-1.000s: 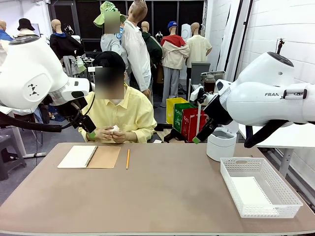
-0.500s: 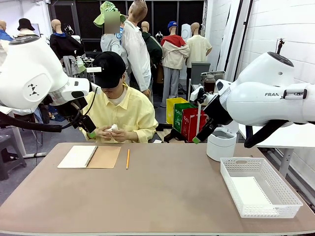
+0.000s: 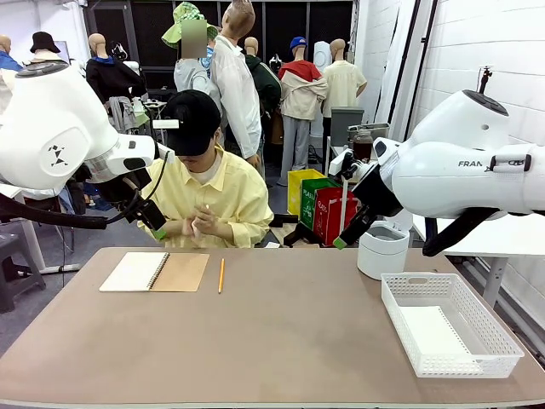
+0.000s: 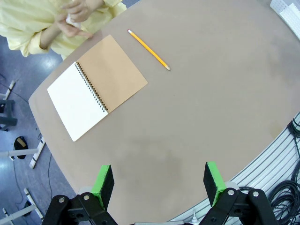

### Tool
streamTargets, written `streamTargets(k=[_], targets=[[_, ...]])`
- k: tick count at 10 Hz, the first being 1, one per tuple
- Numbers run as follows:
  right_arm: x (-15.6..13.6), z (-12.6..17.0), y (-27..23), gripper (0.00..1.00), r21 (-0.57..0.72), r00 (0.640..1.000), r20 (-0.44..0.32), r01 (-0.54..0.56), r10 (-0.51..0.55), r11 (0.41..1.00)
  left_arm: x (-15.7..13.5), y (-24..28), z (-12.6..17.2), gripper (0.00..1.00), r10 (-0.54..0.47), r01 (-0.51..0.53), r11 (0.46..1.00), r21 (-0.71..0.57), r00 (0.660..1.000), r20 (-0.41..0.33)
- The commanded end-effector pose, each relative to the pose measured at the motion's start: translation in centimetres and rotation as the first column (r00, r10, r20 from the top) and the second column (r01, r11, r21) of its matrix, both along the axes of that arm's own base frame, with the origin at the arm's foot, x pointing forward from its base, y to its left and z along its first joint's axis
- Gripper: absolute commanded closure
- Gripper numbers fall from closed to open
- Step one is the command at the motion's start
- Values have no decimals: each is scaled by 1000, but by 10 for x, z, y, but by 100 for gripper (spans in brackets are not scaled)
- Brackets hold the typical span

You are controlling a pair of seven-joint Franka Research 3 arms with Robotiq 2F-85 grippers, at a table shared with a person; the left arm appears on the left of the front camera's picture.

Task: Sort the paper based on its condition.
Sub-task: If a person hands you a paper, place it in the Organizing basket , and if it's crumpled, put it in the Trash can.

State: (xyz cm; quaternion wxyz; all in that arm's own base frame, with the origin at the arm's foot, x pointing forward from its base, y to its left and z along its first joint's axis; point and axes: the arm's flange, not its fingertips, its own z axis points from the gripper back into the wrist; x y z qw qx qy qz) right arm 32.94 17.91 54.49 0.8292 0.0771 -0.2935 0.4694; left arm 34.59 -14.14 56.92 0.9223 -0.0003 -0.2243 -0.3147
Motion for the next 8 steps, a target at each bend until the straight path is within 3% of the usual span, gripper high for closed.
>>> streamTargets(k=[1,8], targets=[[2,1,2,0,-5,1000,-11,-7,7,1000,0,1,1,0,-1,1,1000,-3,1000,0],[2,1,2,0,-5,1000,-11,-7,7,1000,0,1,1,0,-1,1,1000,-3,1000,0]])
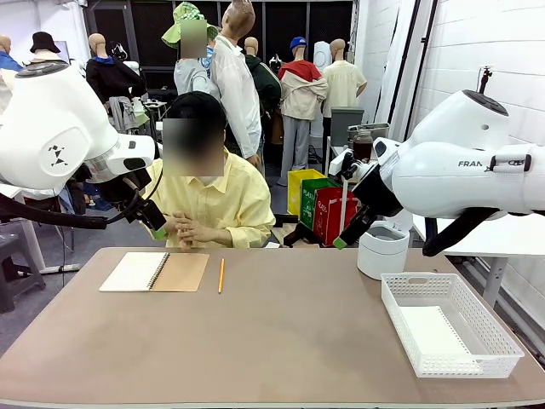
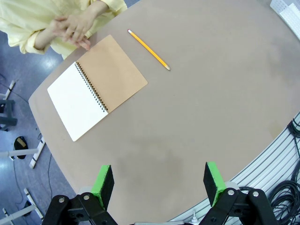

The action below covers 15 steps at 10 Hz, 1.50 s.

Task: Sort the paper based on its condition.
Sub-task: If a person hands you a paper, place it in the Organizing basket , and if it's crumpled, put it in the Trash can.

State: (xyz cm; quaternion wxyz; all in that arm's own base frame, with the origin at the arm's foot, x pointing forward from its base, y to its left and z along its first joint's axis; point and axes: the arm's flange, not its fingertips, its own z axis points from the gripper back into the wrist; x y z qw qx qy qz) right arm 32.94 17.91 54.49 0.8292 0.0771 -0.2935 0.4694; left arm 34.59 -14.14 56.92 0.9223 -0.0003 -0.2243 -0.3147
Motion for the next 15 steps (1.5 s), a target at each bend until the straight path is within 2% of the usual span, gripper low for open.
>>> streamTargets(k=[1,15], targets=[[2,1,2,0,-5,1000,-11,-7,7,1000,0,1,1,0,-1,1,1000,-3,1000,0],[2,1,2,0,-5,1000,-11,-7,7,1000,0,1,1,0,-1,1,1000,-3,1000,0]])
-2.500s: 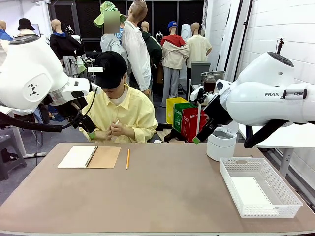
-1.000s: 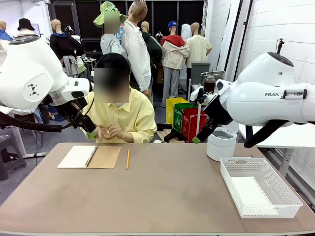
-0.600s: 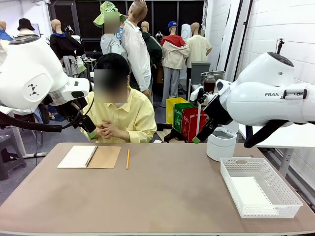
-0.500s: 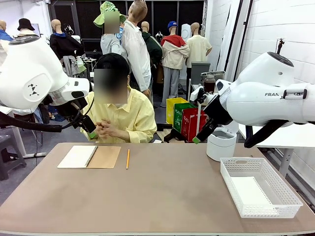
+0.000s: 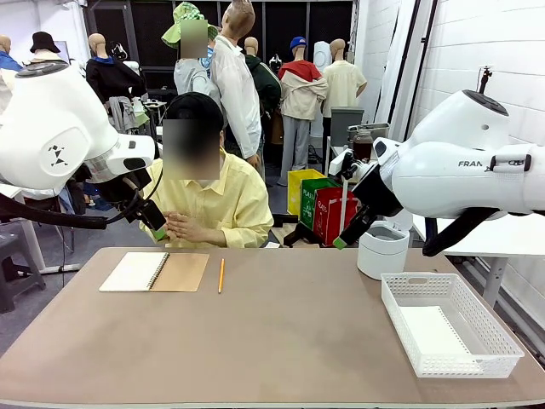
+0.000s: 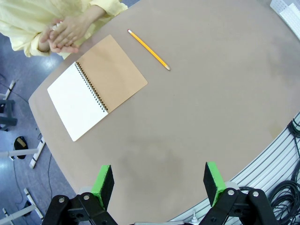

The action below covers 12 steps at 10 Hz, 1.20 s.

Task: Sort the paper based on its condition.
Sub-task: If a person hands you a paper, place it in the Organizing basket , and if it's crumpled, put it in the Trash can.

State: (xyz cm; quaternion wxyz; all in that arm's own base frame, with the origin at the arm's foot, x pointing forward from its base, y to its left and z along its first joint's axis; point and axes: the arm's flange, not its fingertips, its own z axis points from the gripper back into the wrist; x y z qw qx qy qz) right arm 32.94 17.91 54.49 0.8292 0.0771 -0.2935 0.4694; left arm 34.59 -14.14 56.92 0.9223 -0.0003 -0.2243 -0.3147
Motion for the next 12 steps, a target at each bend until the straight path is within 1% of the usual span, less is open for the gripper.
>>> streamTargets(k=[1,12], targets=[[2,1,2,0,-5,1000,-11,-7,7,1000,0,1,1,0,-1,1,1000,-3,1000,0],[2,1,2,0,-5,1000,-11,-7,7,1000,0,1,1,0,-1,1,1000,-3,1000,0]])
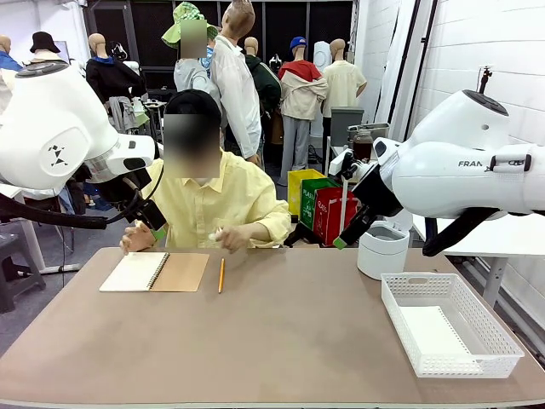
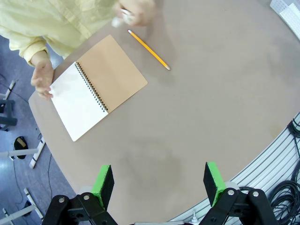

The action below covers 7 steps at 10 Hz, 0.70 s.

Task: Sort the paper based on its condition.
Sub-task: If a person hands you a paper, place it in the Organizing basket , and if it's crumpled, put it in the Trash can.

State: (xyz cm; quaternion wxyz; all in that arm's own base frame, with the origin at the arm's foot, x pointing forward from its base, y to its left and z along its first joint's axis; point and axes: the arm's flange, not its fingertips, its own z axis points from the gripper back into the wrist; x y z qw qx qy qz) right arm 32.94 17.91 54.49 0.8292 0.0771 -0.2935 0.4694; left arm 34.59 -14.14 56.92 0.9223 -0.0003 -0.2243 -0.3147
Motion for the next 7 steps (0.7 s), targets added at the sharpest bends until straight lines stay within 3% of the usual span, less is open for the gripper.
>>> streamTargets(k=[1,7], targets=[[2,1,2,0,-5,1000,-11,-7,7,1000,0,1,1,0,-1,1,1000,-3,1000,0],[2,1,2,0,-5,1000,-11,-7,7,1000,0,1,1,0,-1,1,1000,-3,1000,0]])
